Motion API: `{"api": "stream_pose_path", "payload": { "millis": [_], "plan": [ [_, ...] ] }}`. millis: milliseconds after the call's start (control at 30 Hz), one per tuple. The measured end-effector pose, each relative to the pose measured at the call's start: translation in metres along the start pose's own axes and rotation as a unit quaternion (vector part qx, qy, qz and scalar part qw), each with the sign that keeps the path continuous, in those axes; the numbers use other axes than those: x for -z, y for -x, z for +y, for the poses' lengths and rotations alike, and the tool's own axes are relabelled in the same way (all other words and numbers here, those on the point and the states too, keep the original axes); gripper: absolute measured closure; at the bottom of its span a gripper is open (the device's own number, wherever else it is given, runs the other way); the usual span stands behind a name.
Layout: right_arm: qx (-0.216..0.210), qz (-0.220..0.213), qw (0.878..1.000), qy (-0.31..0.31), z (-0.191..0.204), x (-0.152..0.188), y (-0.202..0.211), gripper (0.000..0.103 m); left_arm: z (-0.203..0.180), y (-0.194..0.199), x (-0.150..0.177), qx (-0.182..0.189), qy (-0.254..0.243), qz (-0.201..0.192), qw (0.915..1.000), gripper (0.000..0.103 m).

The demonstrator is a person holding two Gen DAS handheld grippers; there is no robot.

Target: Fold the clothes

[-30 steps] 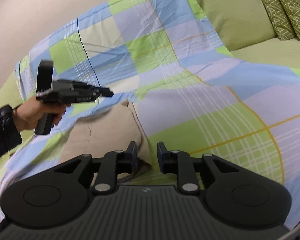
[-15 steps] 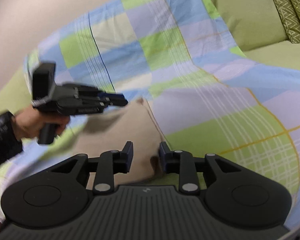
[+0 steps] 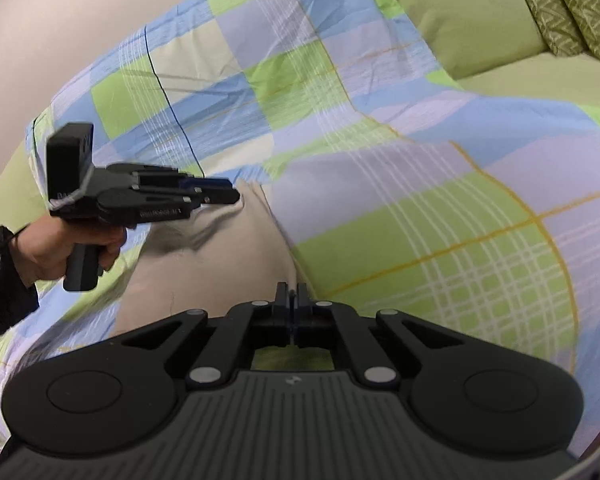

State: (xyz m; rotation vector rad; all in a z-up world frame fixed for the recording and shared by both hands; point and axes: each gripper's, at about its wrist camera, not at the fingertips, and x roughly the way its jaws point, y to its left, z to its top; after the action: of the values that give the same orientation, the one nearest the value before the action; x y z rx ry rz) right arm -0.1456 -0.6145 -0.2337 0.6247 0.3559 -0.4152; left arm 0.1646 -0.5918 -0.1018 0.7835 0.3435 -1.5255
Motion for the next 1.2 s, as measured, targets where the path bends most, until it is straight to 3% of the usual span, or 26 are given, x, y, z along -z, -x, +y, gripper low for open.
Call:
{"api": "stream_pose_path", "payload": {
  "millis": [167, 300, 367, 433, 533, 600, 700, 900, 1067, 1200],
  "plan": [
    [0.0, 0.002, 1.0, -0.003, 0.0, -0.001, 0.0, 0.103, 0.023, -0.01, -0.008, -0.04, 0.036, 0.003, 0.9986, 0.076],
    [0.0, 0.005, 1.0, -0.001, 0.001, -0.001, 0.003, 0.103, 0.038, 0.006, -0.007, -0.069, 0.064, -0.009, 0.9955, 0.076],
    [0.008, -0.011, 1.0, 0.001, 0.003, -0.004, 0.01, 0.096, 0.032, 0.02, -0.006, -0.062, 0.062, -0.029, 0.9957, 0.077],
    [0.015, -0.045, 0.999, 0.015, 0.009, -0.01, 0.02, 0.095, 0.02, 0.028, -0.007, -0.018, 0.066, -0.049, 0.9965, 0.076],
    [0.003, -0.055, 0.998, 0.031, 0.017, -0.015, 0.019, 0.095, 0.001, 0.013, -0.008, 0.001, 0.032, -0.024, 0.9992, 0.076],
    [-0.025, -0.038, 0.998, 0.046, 0.024, -0.017, 0.008, 0.095, -0.001, -0.006, -0.005, 0.003, 0.027, -0.005, 0.9996, 0.076],
    [-0.043, -0.006, 0.997, 0.059, 0.029, -0.012, -0.008, 0.095, 0.009, -0.016, -0.004, -0.001, 0.05, -0.009, 0.9987, 0.076],
    [-0.041, 0.017, 0.998, 0.049, 0.018, 0.001, -0.014, 0.097, 0.041, -0.019, -0.008, -0.063, 0.071, -0.006, 0.9955, 0.076],
    [-0.045, 0.026, 0.998, 0.047, 0.012, 0.004, -0.01, 0.097, 0.06, 0.018, 0.007, -0.099, 0.104, -0.02, 0.9894, 0.076],
    [-0.045, 0.022, 0.998, 0.048, 0.019, -0.001, -0.003, 0.092, 0.039, 0.072, 0.024, -0.082, 0.109, -0.042, 0.9898, 0.077]
  ]
}}
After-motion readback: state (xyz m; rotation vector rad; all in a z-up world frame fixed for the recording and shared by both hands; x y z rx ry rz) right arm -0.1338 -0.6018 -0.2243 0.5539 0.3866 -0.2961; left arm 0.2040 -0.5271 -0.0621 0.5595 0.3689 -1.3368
